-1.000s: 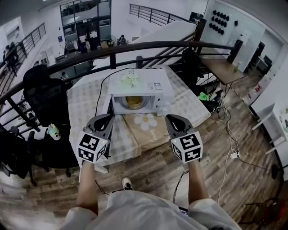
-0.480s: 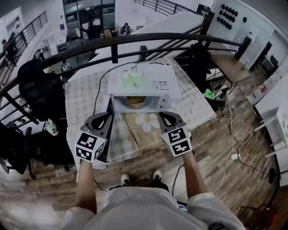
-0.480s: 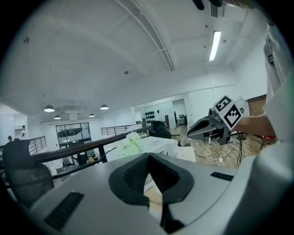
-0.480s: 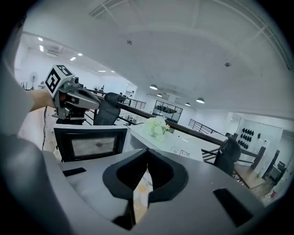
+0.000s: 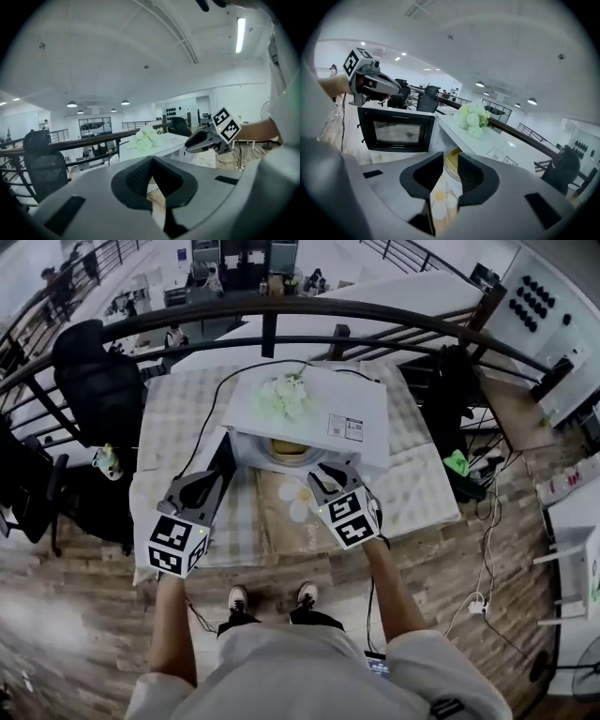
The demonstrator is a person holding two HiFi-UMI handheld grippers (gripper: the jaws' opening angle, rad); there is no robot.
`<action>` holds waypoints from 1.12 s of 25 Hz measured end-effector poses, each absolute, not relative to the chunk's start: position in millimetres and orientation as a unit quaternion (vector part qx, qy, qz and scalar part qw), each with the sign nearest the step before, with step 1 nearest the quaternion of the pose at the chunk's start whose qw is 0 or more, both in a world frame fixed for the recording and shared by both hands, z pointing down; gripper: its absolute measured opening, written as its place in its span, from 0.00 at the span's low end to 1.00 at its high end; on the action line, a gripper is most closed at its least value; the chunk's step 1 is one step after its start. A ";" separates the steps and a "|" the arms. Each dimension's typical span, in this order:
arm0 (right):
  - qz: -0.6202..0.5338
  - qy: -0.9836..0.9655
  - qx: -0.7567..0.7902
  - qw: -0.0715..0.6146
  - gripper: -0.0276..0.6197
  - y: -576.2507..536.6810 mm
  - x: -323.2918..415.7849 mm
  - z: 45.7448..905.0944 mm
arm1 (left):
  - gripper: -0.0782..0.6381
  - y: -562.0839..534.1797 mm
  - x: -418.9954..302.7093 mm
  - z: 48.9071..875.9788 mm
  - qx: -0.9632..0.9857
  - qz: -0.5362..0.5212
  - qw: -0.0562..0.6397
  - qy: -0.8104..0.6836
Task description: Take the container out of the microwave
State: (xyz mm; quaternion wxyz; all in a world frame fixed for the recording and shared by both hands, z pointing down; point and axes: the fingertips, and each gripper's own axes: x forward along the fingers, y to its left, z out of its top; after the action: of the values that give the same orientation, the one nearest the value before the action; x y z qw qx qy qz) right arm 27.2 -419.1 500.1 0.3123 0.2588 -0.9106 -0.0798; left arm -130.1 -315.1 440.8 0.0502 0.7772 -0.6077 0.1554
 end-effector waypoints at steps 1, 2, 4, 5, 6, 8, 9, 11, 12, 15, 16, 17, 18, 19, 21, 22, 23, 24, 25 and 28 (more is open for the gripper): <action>-0.081 -0.912 0.248 0.317 0.22 -425.0 24.6 507.6 | 0.13 -317.4 -128.4 444.9 0.771 0.156 0.055 -0.614; -0.082 -0.913 0.236 0.322 0.22 -430.5 21.6 515.2 | 0.13 -319.5 -126.8 449.0 0.766 0.157 0.059 -0.621; -0.083 -0.916 0.215 0.330 0.23 -439.1 14.3 529.2 | 0.13 -321.3 -123.7 454.8 0.756 0.157 0.069 -0.632; -0.082 -0.917 0.205 0.333 0.23 -442.5 10.7 536.0 | 0.13 -321.0 -122.3 456.4 0.751 0.155 0.074 -0.638; -0.081 -0.917 0.196 0.337 0.23 -445.7 7.0 542.7 | 0.13 -320.3 -121.4 458.1 0.746 0.153 0.078 -0.643; -0.076 -0.919 0.180 0.343 0.23 -452.6 -0.7 558.2 | 0.13 -318.4 -121.4 465.5 0.734 0.151 0.090 -0.656; -0.072 -0.919 0.172 0.348 0.23 -456.2 -4.8 567.8 | 0.13 -317.6 -121.9 471.2 0.728 0.151 0.097 -0.661; -0.066 -0.918 0.155 0.360 0.23 -463.9 -13.3 589.2 | 0.13 -316.6 -122.4 484.2 0.719 0.152 0.110 -0.670; -0.066 -0.916 0.149 0.367 0.23 -467.7 -17.1 599.5 | 0.13 -315.8 -122.3 490.9 0.715 0.153 0.115 -0.672; -0.072 -0.908 0.137 0.389 0.23 -476.8 -28.1 626.2 | 0.13 -309.4 -122.9 508.7 0.703 0.162 0.132 -0.680; -0.076 -0.906 0.133 0.395 0.23 -479.2 -32.3 633.7 | 0.13 -305.8 -123.5 513.0 0.698 0.164 0.137 -0.683; -0.082 -0.903 0.130 0.401 0.23 -481.8 -36.6 640.9 | 0.13 -301.9 -123.9 516.8 0.694 0.165 0.142 -0.687; -0.090 -0.900 0.128 0.408 0.23 -485.0 -40.8 647.9 | 0.13 -298.2 -124.2 520.4 0.690 0.166 0.147 -0.689; -0.099 -0.896 0.126 0.414 0.24 -488.8 -44.6 654.8 | 0.13 -295.2 -124.1 524.0 0.687 0.169 0.150 -0.690; -0.118 -0.887 0.125 0.428 0.24 -497.1 -51.7 666.9 | 0.13 -290.0 -123.3 531.5 0.684 0.177 0.155 -0.691; -0.127 -0.883 0.125 0.433 0.24 -500.8 -55.7 671.5 | 0.13 -287.1 -122.9 535.2 0.682 0.182 0.157 -0.691; -0.137 -0.880 0.125 0.438 0.23 -504.1 -59.9 675.2 | 0.13 -283.9 -122.7 538.5 0.680 0.185 0.160 -0.691; -0.147 -0.876 0.126 0.443 0.23 -507.0 -63.8 678.1 | 0.13 -280.7 -122.5 541.3 0.679 0.188 0.163 -0.691; -0.158 -0.871 0.126 0.448 0.23 -509.8 -67.0 680.4 | 0.13 -277.7 -122.5 543.7 0.679 0.190 0.166 -0.690; -0.190 -0.853 0.125 0.470 0.23 -518.0 -72.7 688.6 | 0.13 -270.5 -123.5 550.0 0.678 0.195 0.173 -0.687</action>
State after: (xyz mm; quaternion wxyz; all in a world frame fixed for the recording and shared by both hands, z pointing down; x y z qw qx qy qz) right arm -72.7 -518.0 688.6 0.4701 0.1253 -0.8528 -0.1898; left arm -123.5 -270.5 550.0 0.1734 0.6782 -0.6870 0.1948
